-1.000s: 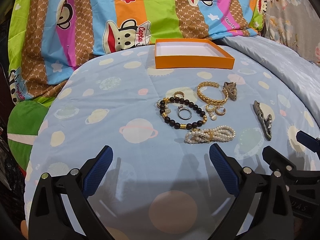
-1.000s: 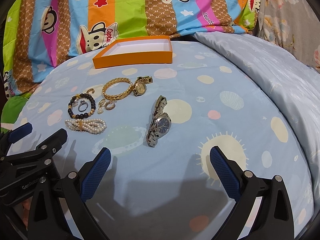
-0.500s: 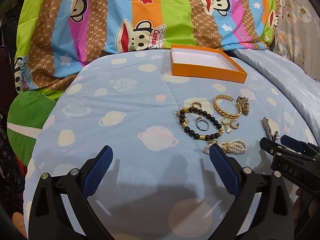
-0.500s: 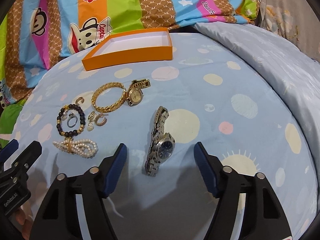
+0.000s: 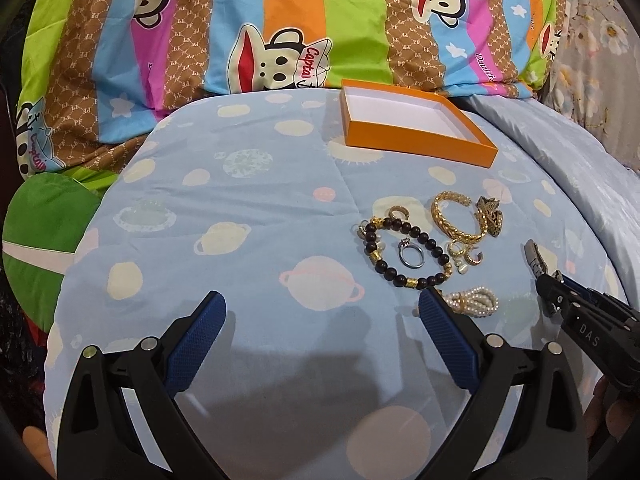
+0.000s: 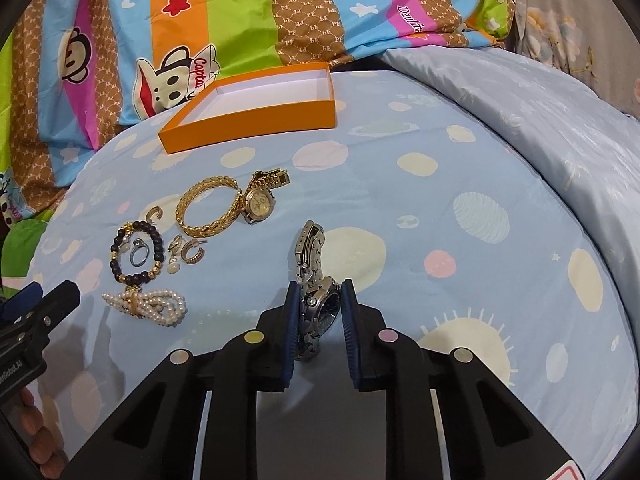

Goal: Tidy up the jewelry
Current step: 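Grasp and lift the gold twisted bangle with the left tool while the right tool holds the watch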

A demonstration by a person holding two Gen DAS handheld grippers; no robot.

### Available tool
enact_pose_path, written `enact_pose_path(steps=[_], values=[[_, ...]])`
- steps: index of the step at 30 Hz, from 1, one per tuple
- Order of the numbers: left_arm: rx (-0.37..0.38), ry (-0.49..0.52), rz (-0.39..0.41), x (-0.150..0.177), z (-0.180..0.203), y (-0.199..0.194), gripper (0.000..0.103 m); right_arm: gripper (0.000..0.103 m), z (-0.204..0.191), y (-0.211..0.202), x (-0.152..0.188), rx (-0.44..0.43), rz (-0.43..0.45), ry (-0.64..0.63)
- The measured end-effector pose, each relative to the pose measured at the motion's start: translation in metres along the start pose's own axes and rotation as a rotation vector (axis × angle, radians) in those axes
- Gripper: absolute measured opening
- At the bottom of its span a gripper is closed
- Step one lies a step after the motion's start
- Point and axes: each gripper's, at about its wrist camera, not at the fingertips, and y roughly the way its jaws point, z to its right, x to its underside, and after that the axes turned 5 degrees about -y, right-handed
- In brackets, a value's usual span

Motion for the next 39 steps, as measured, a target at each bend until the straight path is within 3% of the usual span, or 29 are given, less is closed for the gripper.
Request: enact_pose_path(steps=[14, 20, 26, 29, 31, 39], values=[[0.106, 0.11, 0.018, -0.054, 0.051, 0.018, 0.095, 0.019, 0.009, -0.001, -0.002, -0.02, 0.008, 0.019], [0.131, 0.18, 0.015, -0.056, 0.084, 0.033, 0.095, 0.019, 0.017, 0.0, -0.005, -0.016, 0.002, 0.033], [0.139, 0.234, -0.041, -0.048, 0.107, 0.061, 0.094, 0.019, 0.026, 0.0, -0.007, -0.004, -0.005, 0.051], [0.152, 0.258, -0.054, -0.045, 0.115, 0.068, 0.085, 0.019, 0.03, 0.001, -0.007, -0.003, -0.008, 0.061], [0.16, 0.268, -0.061, -0.044, 0.118, 0.071, 0.074, 0.019, 0.031, 0.001, -0.008, -0.004, -0.008, 0.065], [0.178, 0.281, -0.099, -0.035, 0.12, 0.081, 0.058, 0.019, 0.032, 0.002, -0.008, -0.005, -0.008, 0.068]])
